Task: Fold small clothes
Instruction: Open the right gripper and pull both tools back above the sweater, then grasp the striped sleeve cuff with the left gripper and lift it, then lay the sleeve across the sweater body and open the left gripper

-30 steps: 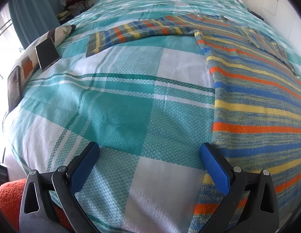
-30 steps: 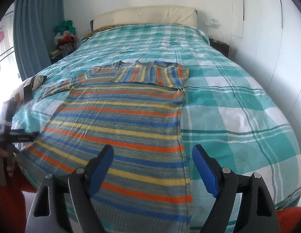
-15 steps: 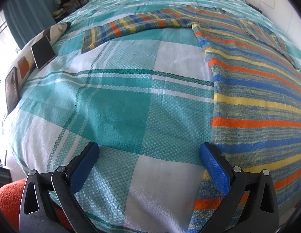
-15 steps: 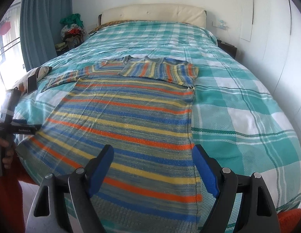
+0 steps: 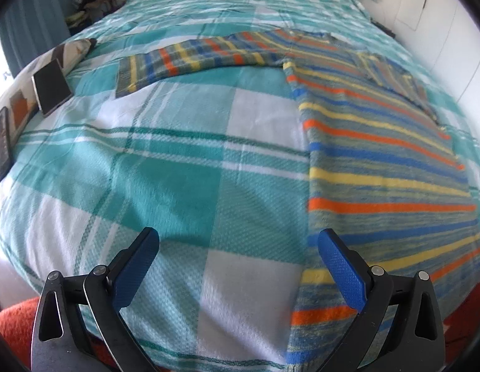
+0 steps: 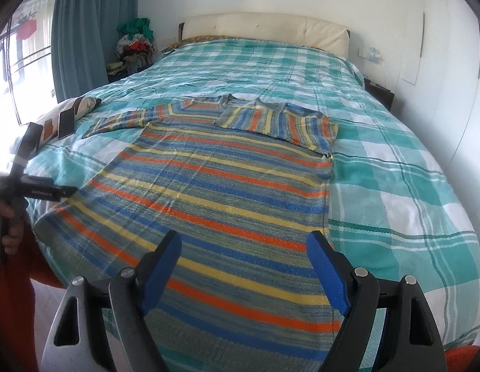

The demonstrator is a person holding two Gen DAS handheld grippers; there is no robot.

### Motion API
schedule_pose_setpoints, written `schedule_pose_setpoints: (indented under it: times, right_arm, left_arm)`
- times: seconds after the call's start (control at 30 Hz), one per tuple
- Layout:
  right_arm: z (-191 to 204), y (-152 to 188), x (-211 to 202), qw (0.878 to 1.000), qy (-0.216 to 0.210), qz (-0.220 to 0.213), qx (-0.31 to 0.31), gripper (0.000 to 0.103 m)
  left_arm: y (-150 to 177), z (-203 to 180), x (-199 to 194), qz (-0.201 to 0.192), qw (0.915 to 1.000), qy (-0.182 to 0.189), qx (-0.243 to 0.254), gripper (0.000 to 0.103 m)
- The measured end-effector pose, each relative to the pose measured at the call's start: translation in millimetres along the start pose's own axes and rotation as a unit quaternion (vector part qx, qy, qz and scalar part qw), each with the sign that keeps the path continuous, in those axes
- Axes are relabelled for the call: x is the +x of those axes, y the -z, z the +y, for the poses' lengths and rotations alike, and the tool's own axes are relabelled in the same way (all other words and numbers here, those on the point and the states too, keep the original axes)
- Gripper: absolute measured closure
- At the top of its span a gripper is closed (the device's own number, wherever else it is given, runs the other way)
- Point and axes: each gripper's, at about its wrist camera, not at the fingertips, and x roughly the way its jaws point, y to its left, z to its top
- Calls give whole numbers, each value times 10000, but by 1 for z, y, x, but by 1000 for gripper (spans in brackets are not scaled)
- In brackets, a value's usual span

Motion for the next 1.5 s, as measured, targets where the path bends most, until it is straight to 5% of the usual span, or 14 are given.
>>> schedule_pose_setpoints:
  times: [0.2,0.33,0.57,0.67,0.73,0.77,0.83,0.97,1.1,1.27,1.5]
  right_arm:
    - [2,2,4,9999,-23,60,-123,21]
    - [0,3,9,9999,-26,125,-36,21]
    - [2,4,21,9995,-2,298,-52,21]
    - [4,4,25,9993,-38,350,-93,21]
    - [4,3,27,9993,-98,342,-77,21]
    - [4,3,27,9994,-127,326,-62,21]
    - [4,2,25,9994,-202,282,-21,21]
    - [3,1,19,9994,-284,195,14,21]
    - [-1,0,15,9991,-373,134,128,21]
    - [-5,-1,8,9990,-394,15,214,21]
    - [-10,2,5,9989,-410,38,237,21]
  left_arm:
    - [-98,85,2,-152,9941,564,-916,1]
    - [-156,152,35,15,9852,440,-1654,2]
    - [-186,192,101,380,9764,153,-2122,5]
    - [-186,186,114,493,9784,-21,-2006,32]
    - [-189,178,111,436,9832,-185,-1763,62]
    - [-192,176,108,443,9838,-135,-1730,96]
    - [-202,174,98,426,9843,-116,-1706,100]
    - [-240,132,55,81,9948,-133,-1007,101]
    - [-280,47,14,-211,9995,223,-101,101]
    - [-307,-76,3,-291,9934,739,828,101]
    - [-284,-197,45,-26,9824,1137,1479,95]
